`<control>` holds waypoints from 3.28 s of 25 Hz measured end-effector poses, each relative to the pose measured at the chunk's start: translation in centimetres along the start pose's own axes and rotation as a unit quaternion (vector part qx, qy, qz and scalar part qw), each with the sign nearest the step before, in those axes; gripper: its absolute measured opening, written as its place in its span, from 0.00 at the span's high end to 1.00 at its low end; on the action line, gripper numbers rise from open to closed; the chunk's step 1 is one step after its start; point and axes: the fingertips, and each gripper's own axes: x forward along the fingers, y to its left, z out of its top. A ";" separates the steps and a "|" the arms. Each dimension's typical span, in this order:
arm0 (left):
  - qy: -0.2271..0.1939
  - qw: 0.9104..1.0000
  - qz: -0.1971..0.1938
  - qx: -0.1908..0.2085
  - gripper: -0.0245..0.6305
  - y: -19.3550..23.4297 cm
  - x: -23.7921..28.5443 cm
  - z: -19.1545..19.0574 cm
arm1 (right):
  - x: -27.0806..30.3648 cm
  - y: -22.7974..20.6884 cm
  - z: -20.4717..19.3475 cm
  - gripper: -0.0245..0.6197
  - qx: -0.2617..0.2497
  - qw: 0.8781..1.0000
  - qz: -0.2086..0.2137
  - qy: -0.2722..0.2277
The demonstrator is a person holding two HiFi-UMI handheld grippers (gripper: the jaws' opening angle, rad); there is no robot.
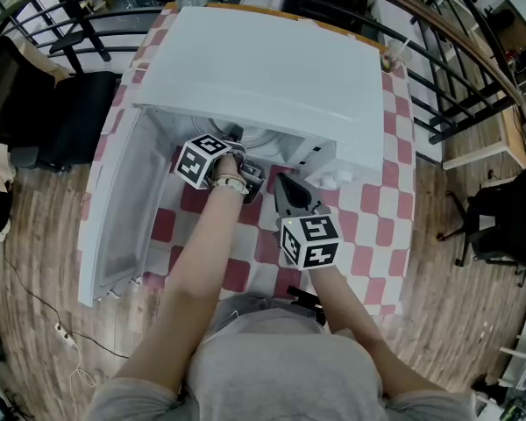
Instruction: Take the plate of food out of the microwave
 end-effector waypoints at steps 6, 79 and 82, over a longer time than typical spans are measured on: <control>0.003 1.000 0.002 -0.006 0.42 0.2 -0.1 -0.1 | -0.3 -0.1 -0.4 0.92 0.001 1.000 -0.002 0.004; -0.022 0.983 -0.168 -0.070 0.94 -2.3 -7.0 -0.3 | -4.6 2.4 0.8 0.92 -0.032 0.999 -0.011 -0.038; -0.024 0.982 -0.174 -0.071 0.94 -2.5 -7.4 -0.7 | -5.0 2.4 0.9 0.92 -0.032 0.999 -0.010 -0.042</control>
